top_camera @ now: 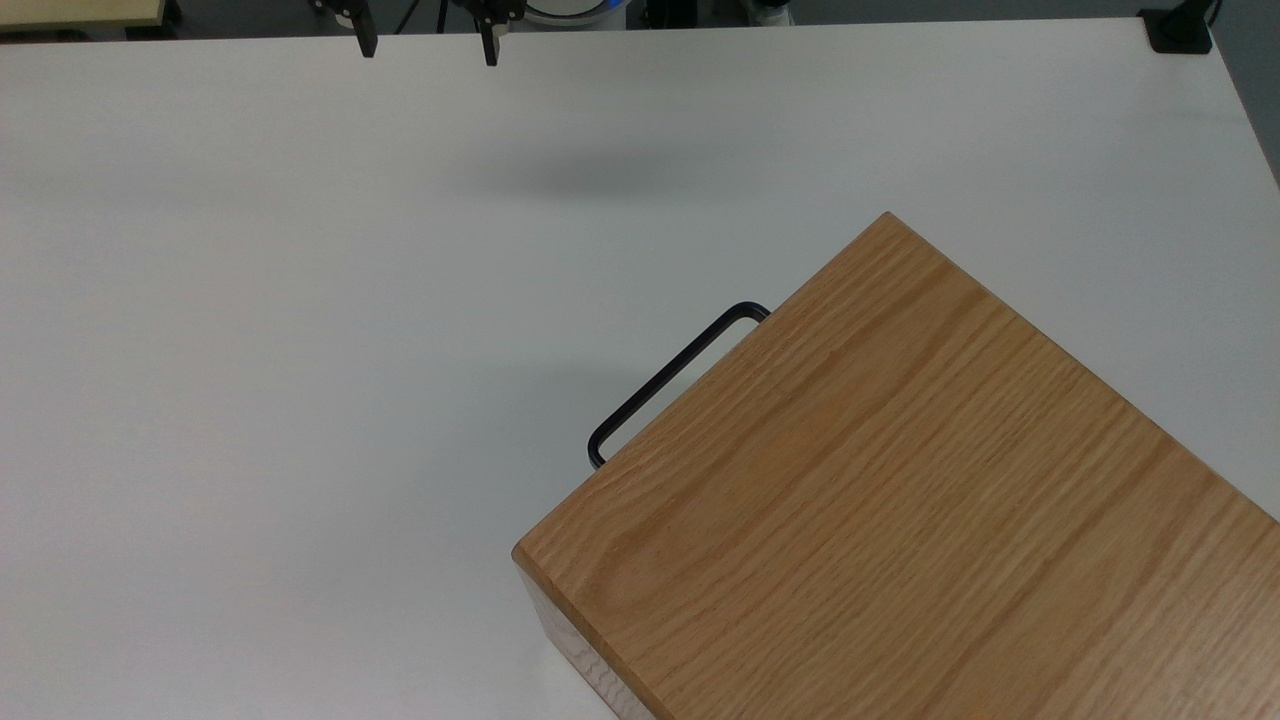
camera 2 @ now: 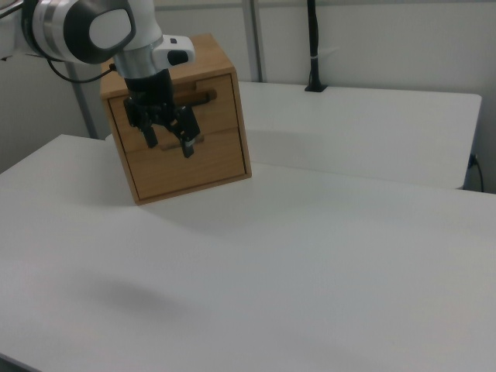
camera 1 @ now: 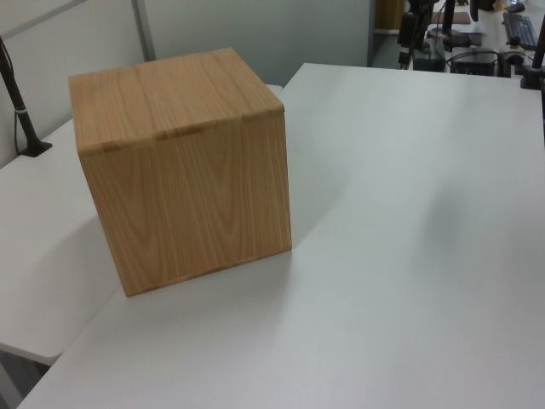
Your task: Open the drawer by sliding it
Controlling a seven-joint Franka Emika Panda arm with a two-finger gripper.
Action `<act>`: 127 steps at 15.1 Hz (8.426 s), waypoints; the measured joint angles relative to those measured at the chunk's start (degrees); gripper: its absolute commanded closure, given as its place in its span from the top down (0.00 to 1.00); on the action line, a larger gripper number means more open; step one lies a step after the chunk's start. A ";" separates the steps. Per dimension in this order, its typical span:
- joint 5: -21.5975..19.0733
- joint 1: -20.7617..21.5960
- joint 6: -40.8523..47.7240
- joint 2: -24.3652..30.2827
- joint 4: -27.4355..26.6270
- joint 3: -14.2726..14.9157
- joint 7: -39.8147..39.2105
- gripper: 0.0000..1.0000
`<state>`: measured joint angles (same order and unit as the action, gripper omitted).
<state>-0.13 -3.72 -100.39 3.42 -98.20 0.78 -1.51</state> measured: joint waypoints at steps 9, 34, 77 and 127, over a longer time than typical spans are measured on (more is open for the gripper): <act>-0.12 -0.18 0.00 -0.51 0.00 -0.15 3.15 1.00; -6.90 0.70 -41.00 -20.39 9.23 -9.55 54.82 0.34; -5.79 -10.42 -22.90 -20.04 12.00 -15.59 36.48 0.08; 4.18 3.03 3.69 -3.66 6.12 3.66 0.97 1.00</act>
<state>4.06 -0.68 -96.70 -0.23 -92.07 4.44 -0.55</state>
